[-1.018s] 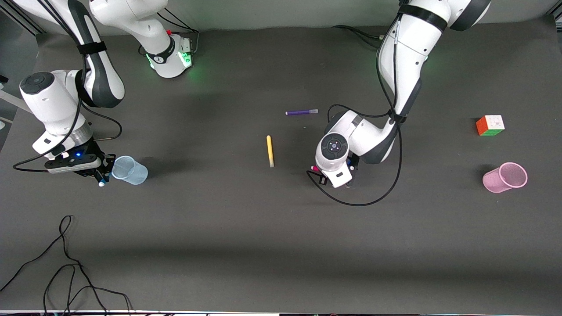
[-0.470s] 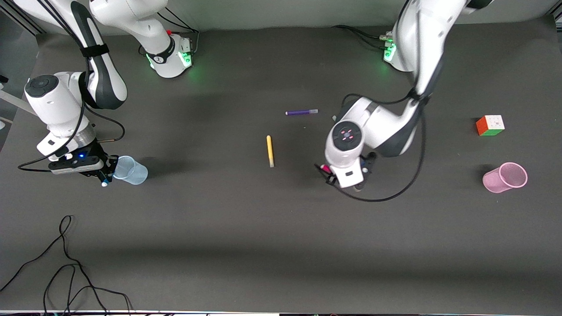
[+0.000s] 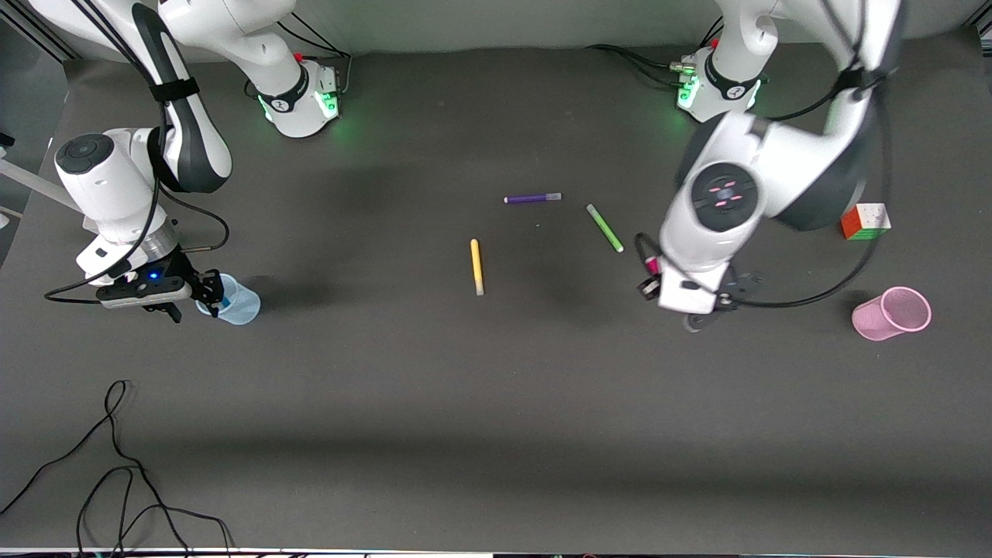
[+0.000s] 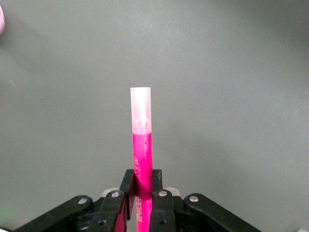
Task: Place pink and blue markers in matching cups
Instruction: 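Drop the blue marker into the blue cup while the left gripper carries pink marker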
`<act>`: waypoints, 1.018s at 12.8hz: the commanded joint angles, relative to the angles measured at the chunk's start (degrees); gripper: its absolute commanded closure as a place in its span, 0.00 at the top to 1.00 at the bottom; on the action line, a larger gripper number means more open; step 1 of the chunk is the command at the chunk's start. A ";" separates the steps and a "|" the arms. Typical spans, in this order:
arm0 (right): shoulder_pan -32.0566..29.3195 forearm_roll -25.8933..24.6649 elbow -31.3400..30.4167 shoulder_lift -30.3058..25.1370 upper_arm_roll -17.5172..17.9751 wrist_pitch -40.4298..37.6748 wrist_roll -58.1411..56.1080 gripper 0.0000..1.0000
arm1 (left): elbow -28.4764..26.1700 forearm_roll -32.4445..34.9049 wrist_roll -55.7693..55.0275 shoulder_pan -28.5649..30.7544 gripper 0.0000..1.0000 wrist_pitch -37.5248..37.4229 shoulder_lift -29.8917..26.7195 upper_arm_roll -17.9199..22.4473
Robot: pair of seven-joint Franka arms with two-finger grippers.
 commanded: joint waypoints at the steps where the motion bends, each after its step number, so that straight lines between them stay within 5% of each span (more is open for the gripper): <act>1: 0.69 -0.32 0.57 0.11 -0.02 0.70 1.43 1.00 | -1.64 0.55 17.64 3.81 0.00 -4.24 -5.18 -0.15; 4: 0.69 -0.32 3.45 -0.50 0.85 -5.76 1.42 1.00 | -1.72 3.07 37.76 8.99 0.00 -6.89 -7.47 0.20; 7: 1.12 0.64 13.89 -0.42 2.26 -23.67 1.60 1.00 | -1.90 4.76 53.51 13.48 0.00 -6.37 -8.71 0.29; 10: 1.21 8.55 25.85 0.55 4.02 -41.70 1.69 1.00 | -1.99 4.77 69.77 19.02 0.00 -2.87 -9.06 0.20; 13: 1.30 8.74 33.42 0.46 5.60 -51.56 1.95 1.00 | -2.08 3.63 84.81 23.85 0.00 1.00 -10.11 0.12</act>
